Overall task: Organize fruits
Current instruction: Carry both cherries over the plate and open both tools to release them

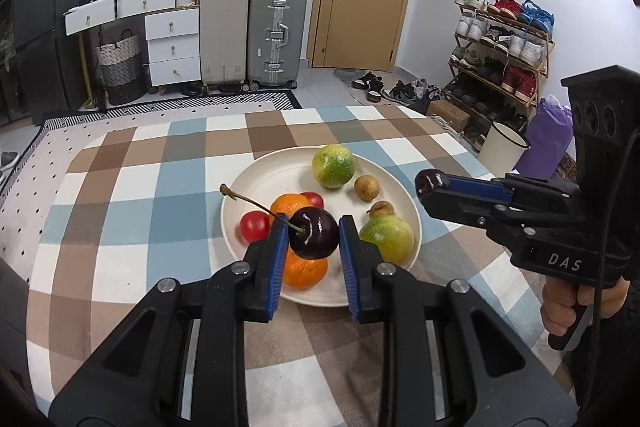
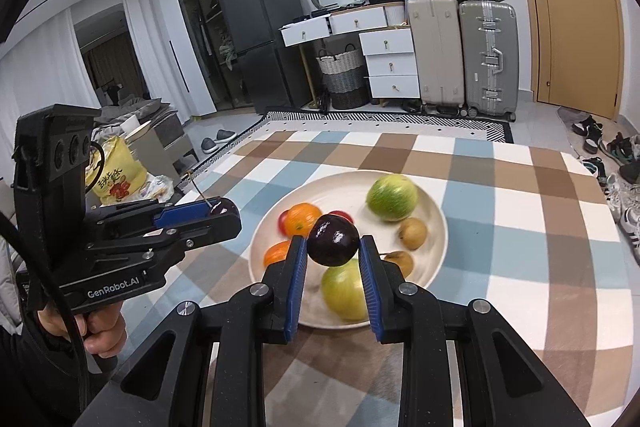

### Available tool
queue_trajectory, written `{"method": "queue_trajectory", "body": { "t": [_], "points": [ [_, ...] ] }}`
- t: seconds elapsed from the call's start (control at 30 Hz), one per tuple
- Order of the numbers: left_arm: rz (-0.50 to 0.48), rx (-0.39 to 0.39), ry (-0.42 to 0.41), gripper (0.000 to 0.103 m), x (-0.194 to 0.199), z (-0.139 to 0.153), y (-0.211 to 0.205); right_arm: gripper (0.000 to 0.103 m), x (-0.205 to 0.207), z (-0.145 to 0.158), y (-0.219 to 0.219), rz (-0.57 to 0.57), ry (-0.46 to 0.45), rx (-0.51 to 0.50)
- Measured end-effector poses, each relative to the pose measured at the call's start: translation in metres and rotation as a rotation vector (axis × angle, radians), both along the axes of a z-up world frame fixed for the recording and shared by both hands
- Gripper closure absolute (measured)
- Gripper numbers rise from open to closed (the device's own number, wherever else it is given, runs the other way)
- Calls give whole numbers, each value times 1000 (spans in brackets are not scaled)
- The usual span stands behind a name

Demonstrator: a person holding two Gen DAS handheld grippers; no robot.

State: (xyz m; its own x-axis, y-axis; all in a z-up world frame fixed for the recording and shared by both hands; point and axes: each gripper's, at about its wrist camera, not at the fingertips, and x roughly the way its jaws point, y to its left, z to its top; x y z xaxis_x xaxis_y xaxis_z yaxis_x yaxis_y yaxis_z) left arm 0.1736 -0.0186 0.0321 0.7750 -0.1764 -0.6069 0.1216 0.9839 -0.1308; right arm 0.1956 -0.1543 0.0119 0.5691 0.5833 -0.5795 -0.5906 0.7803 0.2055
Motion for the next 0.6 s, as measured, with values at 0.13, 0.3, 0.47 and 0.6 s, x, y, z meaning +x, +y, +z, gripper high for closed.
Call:
{"method": "queue_trajectory", "body": {
  "t": [0.13,0.3,0.47,0.6],
  "points": [
    [-3,27,0,80,10,-1,-9,76,8,0,-4,-11,0,-5],
    [-16,50,6,80,24,-5,-20,76,16,-2,-6,-16,11,-6],
    [-24,62,15,80,38,-11,-27,76,24,-6,-5,-19,22,-9],
    [-24,70,19,80,46,-16,-30,76,31,-11,-3,-22,34,-17]
  ]
}}
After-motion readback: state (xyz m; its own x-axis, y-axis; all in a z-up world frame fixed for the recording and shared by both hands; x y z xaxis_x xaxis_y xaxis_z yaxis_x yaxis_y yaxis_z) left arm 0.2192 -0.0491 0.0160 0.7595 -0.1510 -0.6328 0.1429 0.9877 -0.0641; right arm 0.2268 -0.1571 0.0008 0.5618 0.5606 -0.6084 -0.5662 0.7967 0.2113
